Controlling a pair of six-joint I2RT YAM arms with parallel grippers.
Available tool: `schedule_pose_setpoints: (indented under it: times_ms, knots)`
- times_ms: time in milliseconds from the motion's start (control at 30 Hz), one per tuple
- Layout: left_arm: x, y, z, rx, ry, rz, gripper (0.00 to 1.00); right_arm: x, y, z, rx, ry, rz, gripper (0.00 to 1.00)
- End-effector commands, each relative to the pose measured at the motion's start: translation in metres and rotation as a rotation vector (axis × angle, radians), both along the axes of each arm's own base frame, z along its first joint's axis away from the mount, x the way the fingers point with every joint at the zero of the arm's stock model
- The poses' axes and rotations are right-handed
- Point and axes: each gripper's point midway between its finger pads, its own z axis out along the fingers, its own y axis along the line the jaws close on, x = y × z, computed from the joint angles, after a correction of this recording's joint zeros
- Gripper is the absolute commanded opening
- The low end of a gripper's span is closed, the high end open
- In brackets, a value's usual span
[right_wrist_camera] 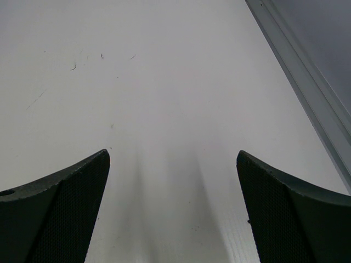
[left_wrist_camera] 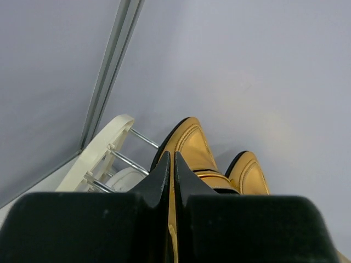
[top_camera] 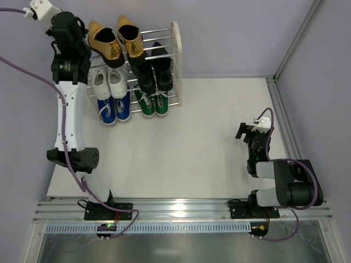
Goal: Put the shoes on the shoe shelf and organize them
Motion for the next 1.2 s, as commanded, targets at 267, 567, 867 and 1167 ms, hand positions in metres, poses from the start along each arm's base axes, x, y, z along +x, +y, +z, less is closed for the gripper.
schedule_pose_setpoints:
  times_ms: [267,567,867,1167]
  knots:
    - [0.048,0.012,-0.09,-0.191,0.163,0.034,0.0,0.006,0.0,0.023,-0.006,-0.089,0.003,0.97]
    - [0.08,0.009,-0.13,-0.247,0.201,-0.025,0.0,0.006,0.0,0.023,-0.006,-0.089,0.003,0.97]
    - [0.115,-0.019,-0.138,-0.328,0.152,-0.349,0.0,0.006,0.0,0.024,-0.006,-0.09,0.003,0.97]
    - [0.122,-0.057,-0.122,-0.329,0.092,-0.624,0.0,0.006,0.0,0.023,-0.006,-0.089,0.002,0.97]
